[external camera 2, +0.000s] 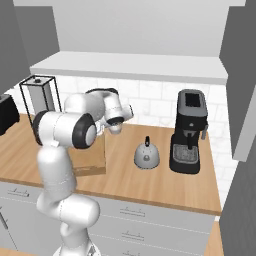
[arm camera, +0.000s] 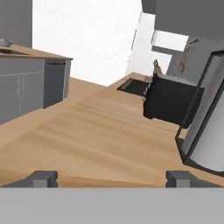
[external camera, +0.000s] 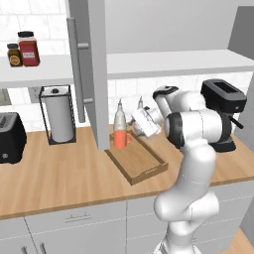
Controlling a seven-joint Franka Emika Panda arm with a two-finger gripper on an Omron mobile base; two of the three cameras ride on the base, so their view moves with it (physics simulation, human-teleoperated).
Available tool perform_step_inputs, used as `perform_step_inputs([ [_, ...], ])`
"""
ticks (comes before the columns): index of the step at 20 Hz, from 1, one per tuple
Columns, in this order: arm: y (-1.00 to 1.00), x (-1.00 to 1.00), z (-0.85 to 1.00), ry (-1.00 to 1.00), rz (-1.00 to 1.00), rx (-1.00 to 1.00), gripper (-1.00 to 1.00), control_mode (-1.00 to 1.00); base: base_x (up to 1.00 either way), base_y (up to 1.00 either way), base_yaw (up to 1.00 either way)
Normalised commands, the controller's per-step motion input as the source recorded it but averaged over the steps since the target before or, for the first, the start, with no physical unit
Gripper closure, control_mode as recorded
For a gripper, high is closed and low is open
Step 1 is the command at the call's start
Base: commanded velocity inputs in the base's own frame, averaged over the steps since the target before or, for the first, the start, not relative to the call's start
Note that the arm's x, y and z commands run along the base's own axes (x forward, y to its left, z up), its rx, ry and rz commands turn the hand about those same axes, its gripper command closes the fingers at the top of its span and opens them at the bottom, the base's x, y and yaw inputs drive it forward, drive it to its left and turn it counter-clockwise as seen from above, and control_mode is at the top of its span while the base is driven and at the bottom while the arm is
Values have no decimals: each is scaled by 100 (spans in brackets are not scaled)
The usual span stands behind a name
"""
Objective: Pick the kettle from the counter and place it on the tray. Then pick the mug from the cabinet and place it on the tray. Then close the cabinet doors.
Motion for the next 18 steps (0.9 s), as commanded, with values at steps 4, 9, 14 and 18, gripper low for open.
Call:
perform_step_inputs([
  [4, -3, -80, 73, 0, -20, 0, -100, -100, 0, 0, 0],
  [9, -18, -77, 49, 7, -35, 0, -100, -100, 0, 0, 0],
  [14, -41, -53, 31, 25, -47, -1, -100, -100, 0, 0, 0],
  [18, -57, -35, 46, 42, -48, 0, -100, -100, 0, 0, 0],
])
